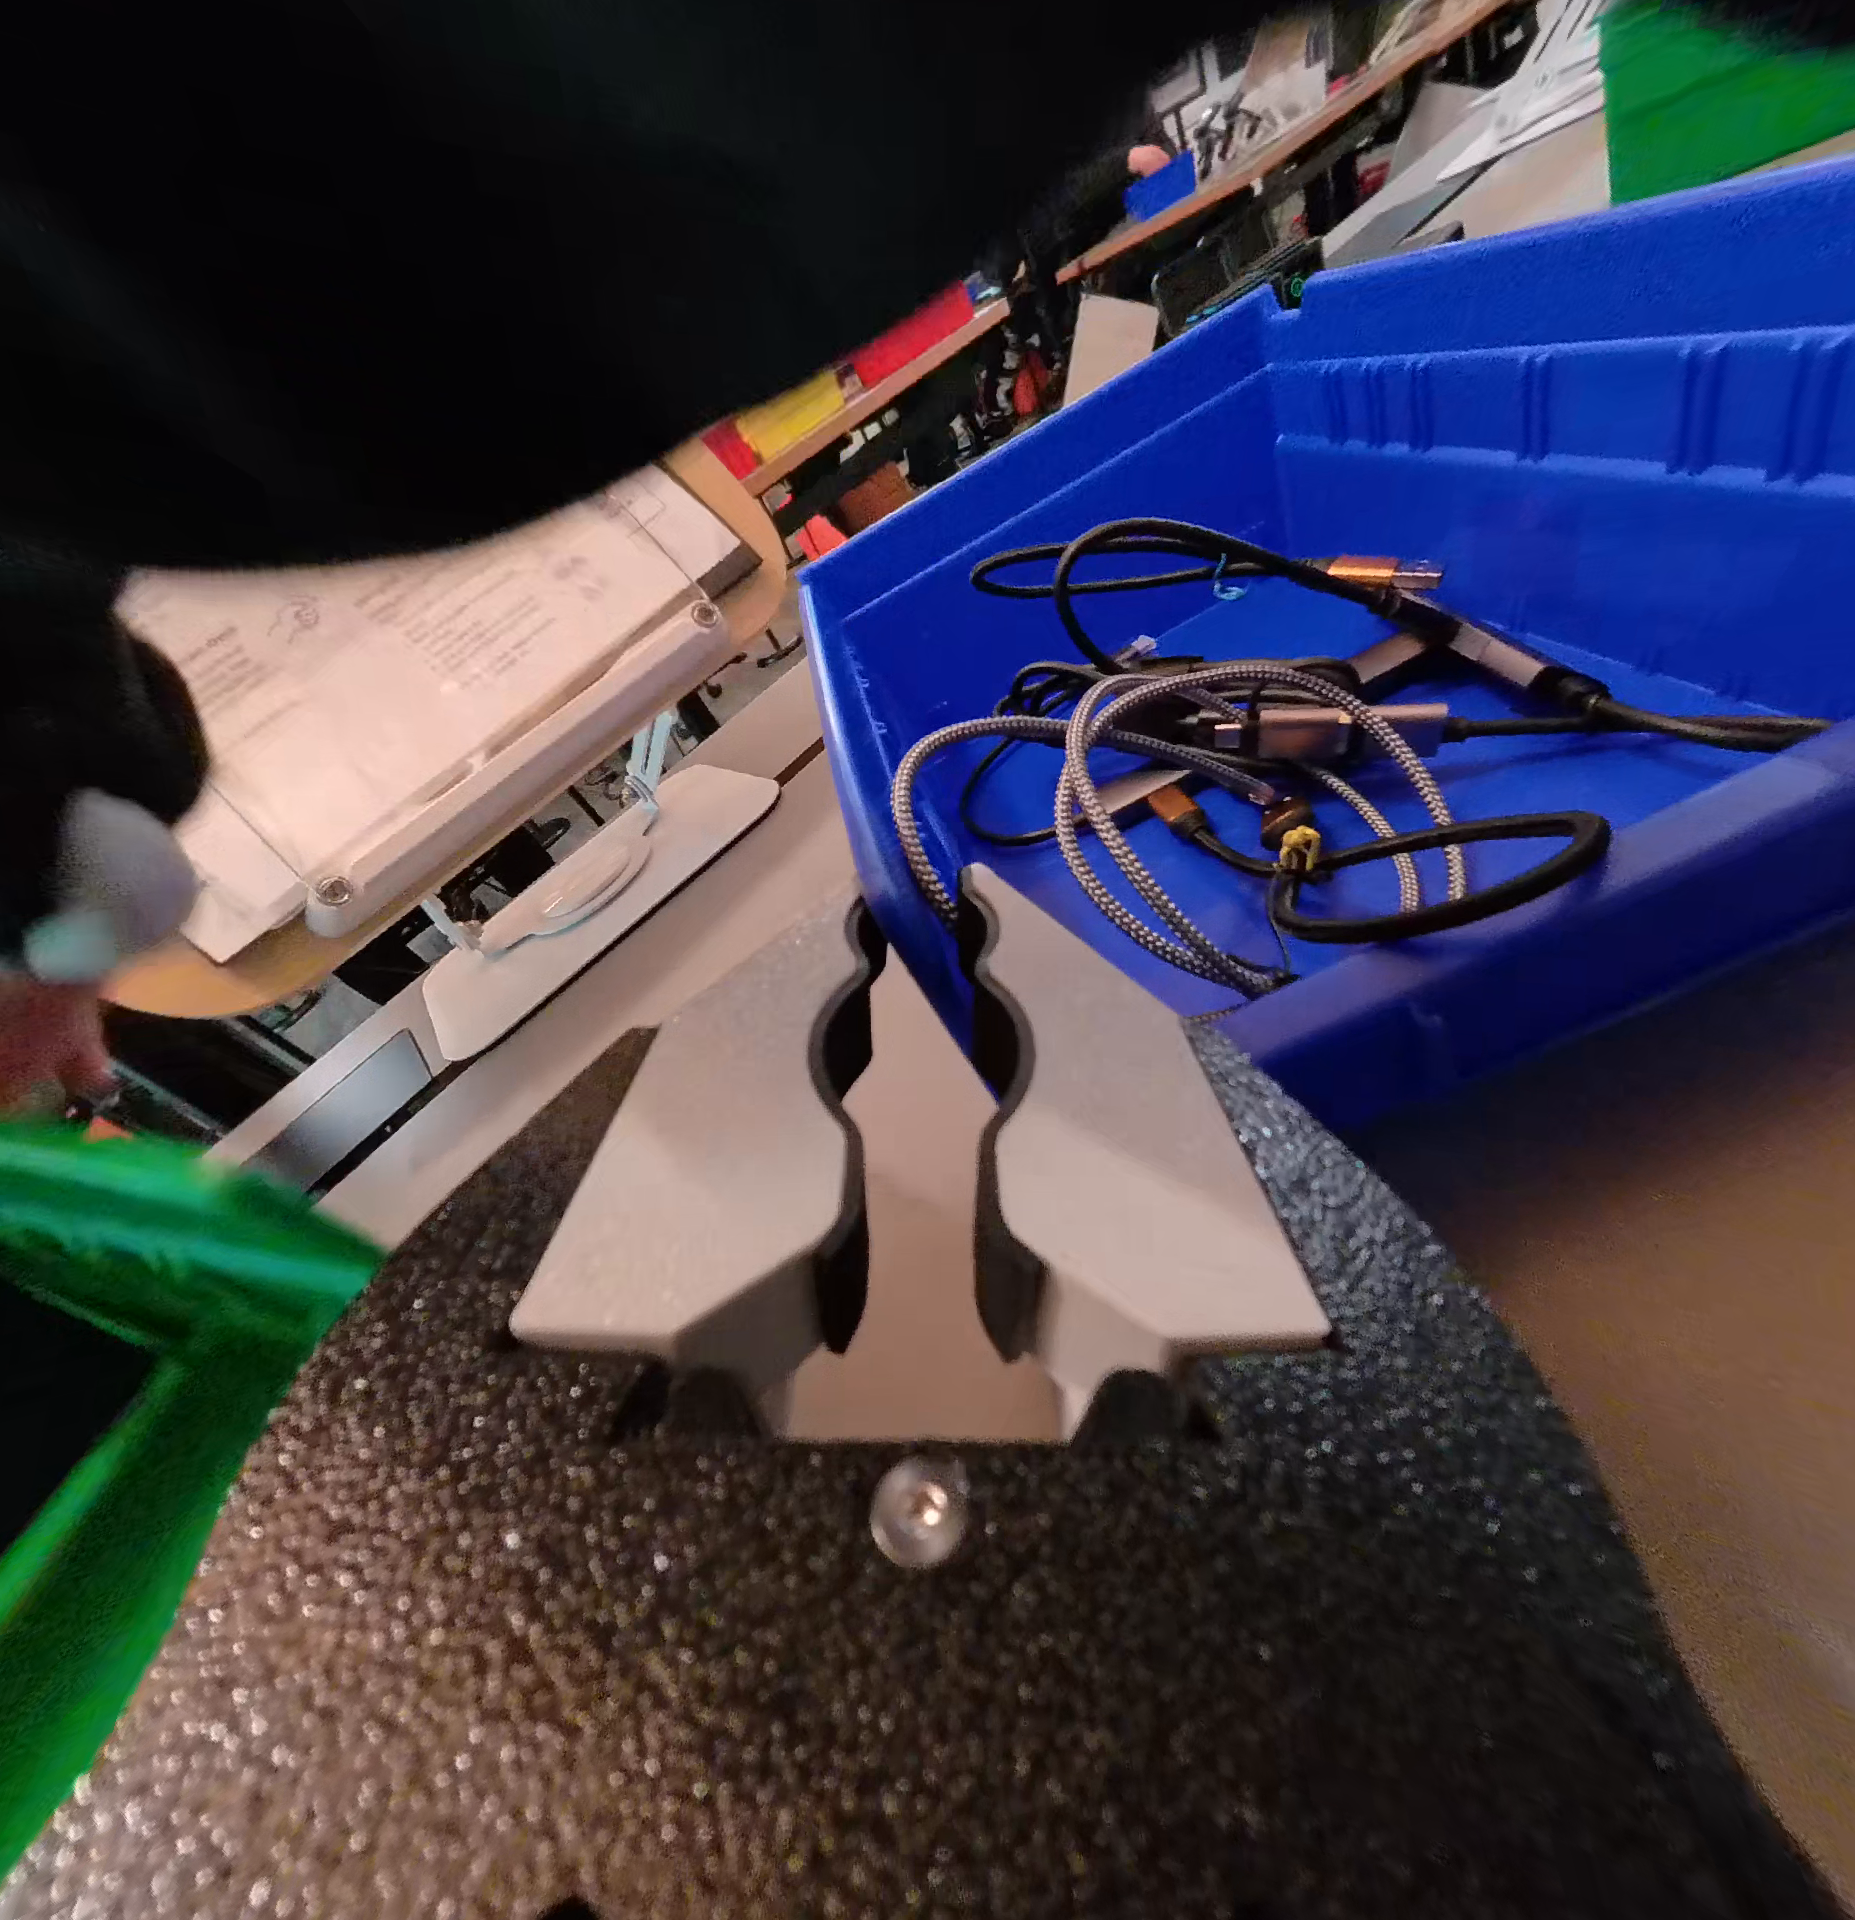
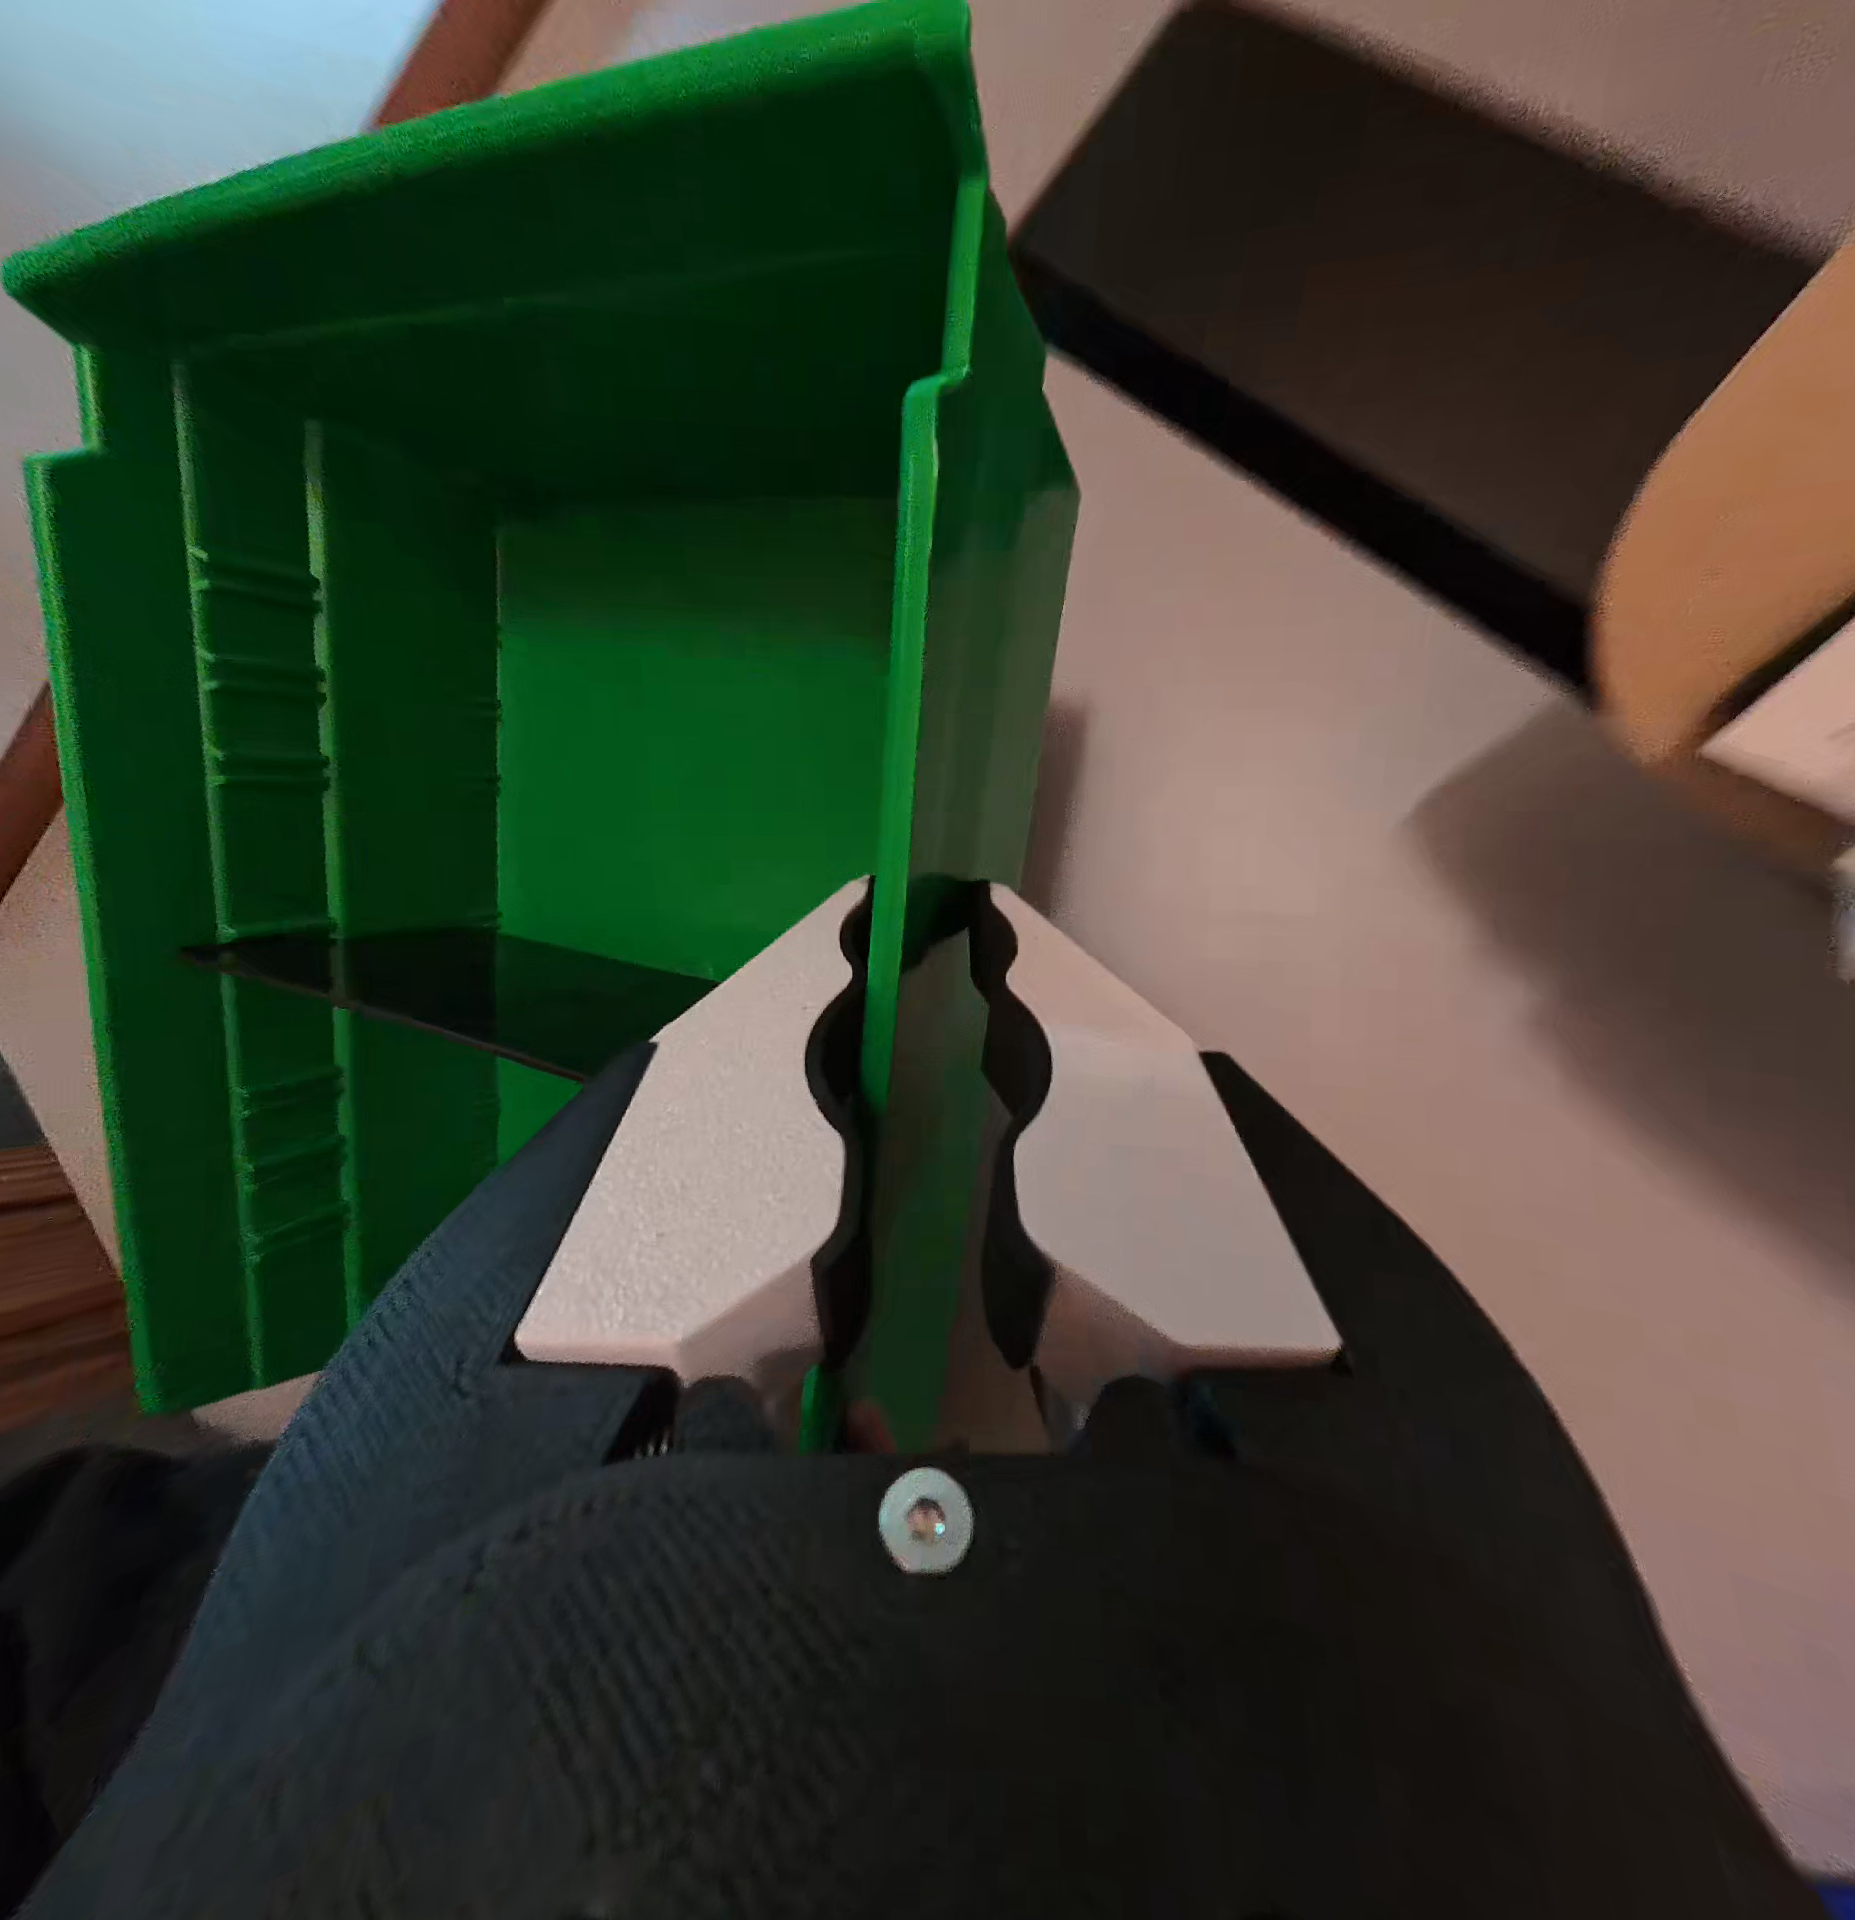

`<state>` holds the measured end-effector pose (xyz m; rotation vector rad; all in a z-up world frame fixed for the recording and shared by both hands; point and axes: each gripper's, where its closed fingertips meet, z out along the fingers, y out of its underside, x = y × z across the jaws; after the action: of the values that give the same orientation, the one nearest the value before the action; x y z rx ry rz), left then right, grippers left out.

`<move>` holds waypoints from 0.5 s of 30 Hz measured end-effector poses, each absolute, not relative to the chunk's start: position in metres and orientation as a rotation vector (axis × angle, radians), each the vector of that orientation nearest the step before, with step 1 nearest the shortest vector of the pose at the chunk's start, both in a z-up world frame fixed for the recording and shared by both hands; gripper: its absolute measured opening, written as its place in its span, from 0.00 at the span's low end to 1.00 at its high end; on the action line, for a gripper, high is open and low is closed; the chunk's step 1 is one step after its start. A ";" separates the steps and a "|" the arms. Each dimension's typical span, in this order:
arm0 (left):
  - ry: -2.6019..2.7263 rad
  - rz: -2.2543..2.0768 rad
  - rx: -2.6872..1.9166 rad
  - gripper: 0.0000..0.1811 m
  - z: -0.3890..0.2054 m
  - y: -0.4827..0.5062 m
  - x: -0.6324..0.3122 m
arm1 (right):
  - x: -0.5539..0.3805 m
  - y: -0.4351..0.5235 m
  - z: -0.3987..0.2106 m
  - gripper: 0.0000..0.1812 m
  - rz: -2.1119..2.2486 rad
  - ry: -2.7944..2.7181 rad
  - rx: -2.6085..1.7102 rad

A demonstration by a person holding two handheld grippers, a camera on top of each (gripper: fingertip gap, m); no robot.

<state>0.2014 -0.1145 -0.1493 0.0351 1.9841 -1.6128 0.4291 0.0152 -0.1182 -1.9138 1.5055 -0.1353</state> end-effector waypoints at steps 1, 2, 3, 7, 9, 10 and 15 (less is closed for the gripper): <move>1.983 -1.609 0.038 0.06 -0.149 -0.115 0.202 | 0.428 0.010 -0.100 0.09 -0.166 1.480 -1.914; 1.982 -1.607 0.042 0.06 -0.150 -0.115 0.202 | 0.426 0.003 -0.081 0.08 -0.189 1.469 -1.910; 1.980 -1.603 0.048 0.06 -0.150 -0.115 0.202 | 0.423 -0.006 -0.064 0.08 -0.207 1.464 -1.903; 1.970 -1.581 0.085 0.07 -0.151 -0.114 0.202 | 0.400 -0.064 0.007 0.07 -0.287 1.449 -1.820; 1.970 -1.582 0.090 0.06 -0.151 -0.114 0.203 | 0.379 -0.114 0.032 0.05 -0.335 1.496 -1.747; 1.970 -1.582 0.088 0.06 -0.151 -0.114 0.204 | 0.366 -0.142 0.040 0.05 -0.350 1.531 -1.705; 1.972 -1.567 0.059 0.05 -0.150 -0.110 0.210 | 0.278 -0.292 0.055 0.05 -0.446 1.708 -1.459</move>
<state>0.2096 -0.1099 -0.1498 0.0586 1.9723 -1.5671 0.2775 -0.2923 0.0553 -1.4590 1.7076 -0.4465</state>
